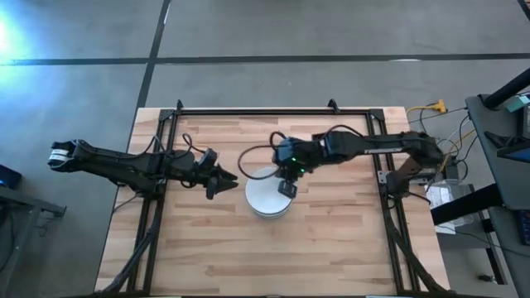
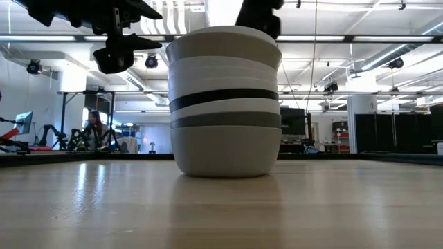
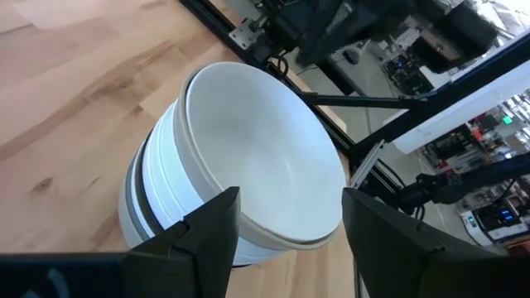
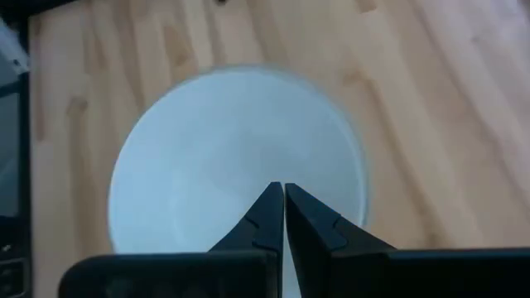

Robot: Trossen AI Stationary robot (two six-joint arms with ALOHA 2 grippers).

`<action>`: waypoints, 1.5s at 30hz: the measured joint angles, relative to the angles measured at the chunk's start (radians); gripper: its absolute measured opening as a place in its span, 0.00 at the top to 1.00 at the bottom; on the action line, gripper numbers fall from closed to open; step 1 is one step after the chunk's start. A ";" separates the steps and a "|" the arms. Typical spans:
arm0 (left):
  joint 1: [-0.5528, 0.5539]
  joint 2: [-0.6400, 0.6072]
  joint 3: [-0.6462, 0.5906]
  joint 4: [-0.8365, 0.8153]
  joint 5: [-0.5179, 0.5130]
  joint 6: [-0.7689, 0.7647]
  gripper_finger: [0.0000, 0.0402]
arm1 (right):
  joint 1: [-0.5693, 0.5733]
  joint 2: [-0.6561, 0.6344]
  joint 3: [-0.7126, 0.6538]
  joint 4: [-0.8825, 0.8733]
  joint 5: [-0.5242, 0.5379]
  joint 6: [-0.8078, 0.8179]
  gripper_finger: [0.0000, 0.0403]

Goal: Nest bowls inside each other
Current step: Stack the white bowl on top of the light grey bowl

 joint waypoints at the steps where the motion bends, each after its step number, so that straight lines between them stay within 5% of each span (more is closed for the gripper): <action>1: 0.000 0.000 0.000 0.000 -0.001 0.004 0.51 | 0.009 -0.024 -0.041 0.024 -0.007 0.017 0.98; 7: 0.000 0.000 0.000 0.001 -0.026 0.010 0.51 | 0.077 -0.168 -0.260 0.220 -0.035 0.153 0.98; 14: 0.000 0.002 -0.002 0.002 -0.027 0.011 0.51 | 0.123 -0.213 -0.382 0.245 -0.026 0.242 0.98; 29: 0.000 0.023 0.001 0.040 -0.023 -0.034 0.51 | 0.121 -0.242 -0.388 0.280 0.079 0.254 0.98; 45: 0.008 0.287 0.018 0.207 -0.002 0.002 0.51 | 0.119 -0.246 -0.389 0.270 0.079 0.262 0.98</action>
